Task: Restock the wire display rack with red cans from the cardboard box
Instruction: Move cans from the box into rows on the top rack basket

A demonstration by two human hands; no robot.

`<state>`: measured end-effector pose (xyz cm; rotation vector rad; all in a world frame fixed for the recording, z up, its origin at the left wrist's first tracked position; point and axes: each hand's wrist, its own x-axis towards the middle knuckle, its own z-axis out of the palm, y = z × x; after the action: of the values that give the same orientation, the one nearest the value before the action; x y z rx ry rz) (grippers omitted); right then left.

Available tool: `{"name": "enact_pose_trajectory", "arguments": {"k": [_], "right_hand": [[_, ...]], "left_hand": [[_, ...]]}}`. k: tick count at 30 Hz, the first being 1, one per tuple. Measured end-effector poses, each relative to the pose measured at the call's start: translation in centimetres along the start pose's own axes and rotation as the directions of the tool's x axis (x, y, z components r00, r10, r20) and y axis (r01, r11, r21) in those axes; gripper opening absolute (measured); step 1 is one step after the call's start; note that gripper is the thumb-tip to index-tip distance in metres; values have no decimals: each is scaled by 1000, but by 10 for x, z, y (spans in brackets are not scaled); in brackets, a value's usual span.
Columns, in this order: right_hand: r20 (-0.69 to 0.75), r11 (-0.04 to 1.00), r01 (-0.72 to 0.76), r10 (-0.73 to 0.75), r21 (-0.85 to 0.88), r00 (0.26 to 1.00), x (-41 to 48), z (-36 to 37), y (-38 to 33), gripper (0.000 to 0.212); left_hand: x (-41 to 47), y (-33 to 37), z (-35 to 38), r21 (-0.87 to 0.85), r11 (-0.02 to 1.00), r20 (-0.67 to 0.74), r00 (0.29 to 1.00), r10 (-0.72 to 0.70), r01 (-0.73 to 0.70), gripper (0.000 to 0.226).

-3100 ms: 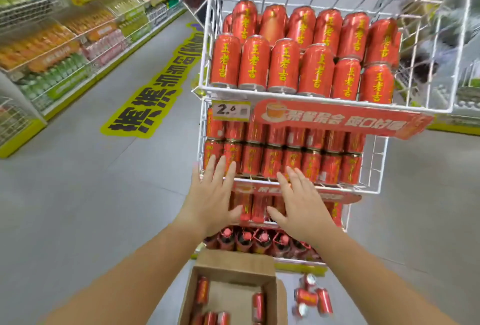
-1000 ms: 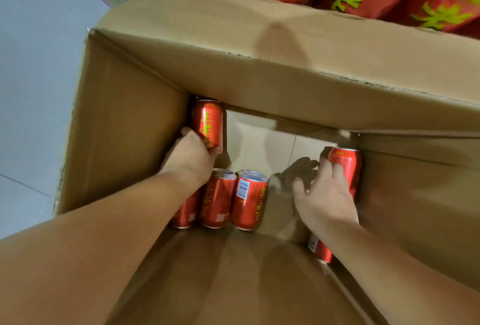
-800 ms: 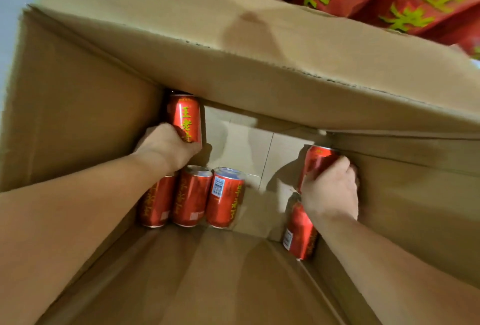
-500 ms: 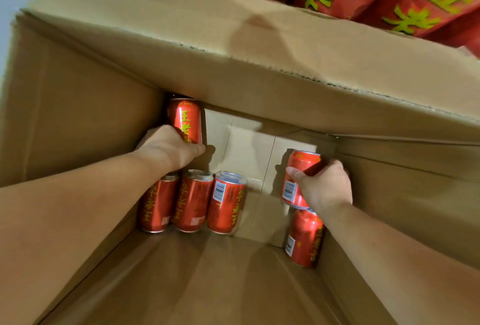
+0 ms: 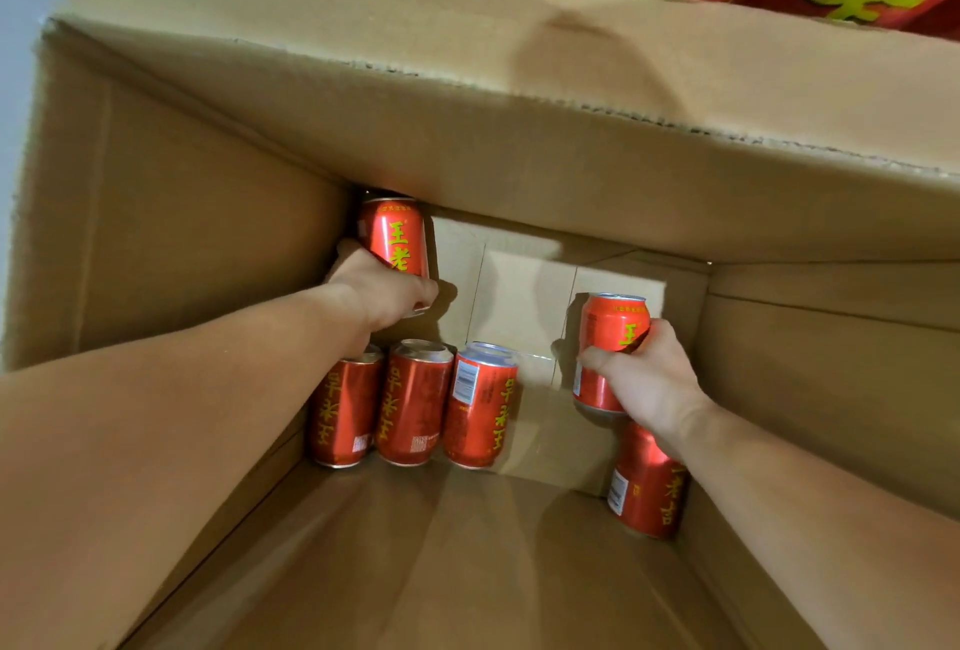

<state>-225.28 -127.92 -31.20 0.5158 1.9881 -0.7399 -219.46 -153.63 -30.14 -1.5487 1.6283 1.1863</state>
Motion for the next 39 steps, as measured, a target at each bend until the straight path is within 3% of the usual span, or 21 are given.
{"name": "enact_pose_trajectory", "arguments": {"k": [8, 18, 22, 29, 39], "right_hand": [[-29, 997, 66, -68, -42, 997, -24, -15, -14, 66], [-36, 977, 215, -215, 7, 976, -141, -74, -72, 52], [-12, 956, 293, -292, 14, 956, -209, -107, -101, 55], [-69, 918, 396, -394, 25, 917, -337, -168, -146, 40], [-224, 811, 559, -520, 175, 824, -527, -269, -218, 54]], "left_hand": [[-37, -7, -8, -62, 989, 22, 990, 136, -135, 72], [-166, 12, -61, -115, 968, 103, 966, 236, -224, 82], [-233, 27, -94, -115, 953, 100, 952, 290, -279, 78], [-369, 59, -144, -135, 920, 51, 925, 376, -367, 68], [-581, 122, -216, -119, 818, 17, 823, 568, -562, 56]]}}
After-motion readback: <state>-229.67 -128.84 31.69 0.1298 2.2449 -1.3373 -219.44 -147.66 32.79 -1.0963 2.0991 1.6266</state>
